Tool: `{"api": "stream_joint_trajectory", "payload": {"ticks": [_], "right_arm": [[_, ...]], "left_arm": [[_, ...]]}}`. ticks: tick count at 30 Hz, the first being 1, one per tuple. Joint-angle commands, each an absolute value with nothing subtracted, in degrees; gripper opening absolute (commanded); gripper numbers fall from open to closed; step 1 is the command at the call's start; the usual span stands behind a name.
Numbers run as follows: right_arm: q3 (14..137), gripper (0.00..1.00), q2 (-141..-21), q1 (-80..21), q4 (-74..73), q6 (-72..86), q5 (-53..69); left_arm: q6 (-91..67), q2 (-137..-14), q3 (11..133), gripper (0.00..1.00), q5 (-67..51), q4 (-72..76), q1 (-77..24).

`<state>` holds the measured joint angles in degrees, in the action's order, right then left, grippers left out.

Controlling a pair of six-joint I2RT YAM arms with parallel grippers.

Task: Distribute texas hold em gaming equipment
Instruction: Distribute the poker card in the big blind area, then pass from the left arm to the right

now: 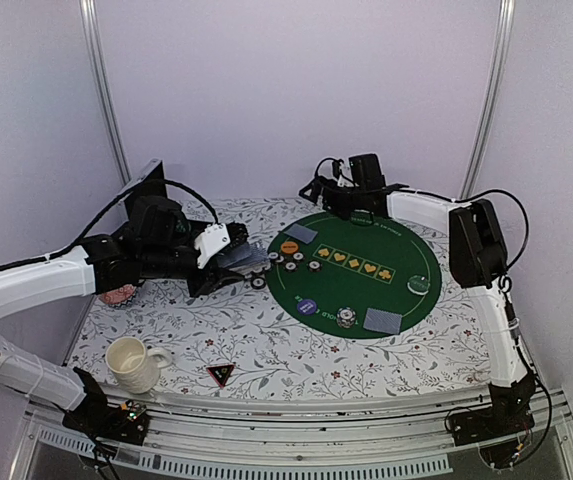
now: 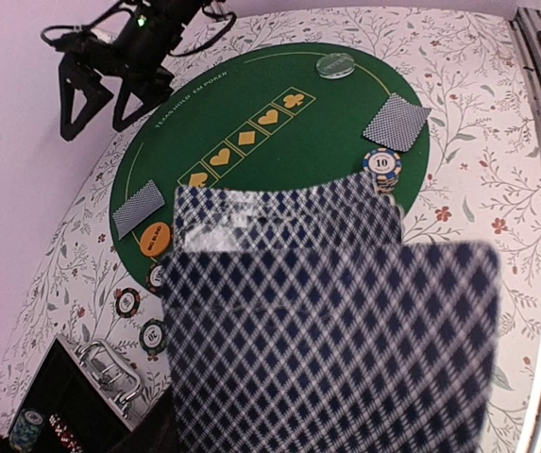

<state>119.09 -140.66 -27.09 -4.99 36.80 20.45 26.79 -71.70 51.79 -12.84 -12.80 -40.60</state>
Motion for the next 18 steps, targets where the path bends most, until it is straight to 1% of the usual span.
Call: {"api": "stream_joint_trajectory", "payload": {"ticks": [1,4,8,12,18], "right_arm": [[113.0,0.99,-126.6,-31.3,-8.3,26.3,29.9],[106.8,0.99,-121.8,-33.0,-8.1,28.7,38.5],[101.7,0.99,-116.9,-36.9,-7.9,29.7,45.0],[99.6,0.99,-115.1,-39.7,-7.7,31.5,47.5],[100.6,0.99,-116.7,-42.9,-8.7,32.9,49.6]], "left_arm": [[27.2,-71.6,52.0,0.43,-13.5,-11.9,-40.4],[27.2,-71.8,52.0,0.44,-13.5,-11.9,-40.4],[27.2,-71.8,52.1,0.44,-13.5,-12.0,-40.4],[27.2,-71.7,52.1,0.44,-13.5,-12.0,-40.4],[27.2,-71.7,52.1,0.44,-13.5,-12.0,-40.4]]}}
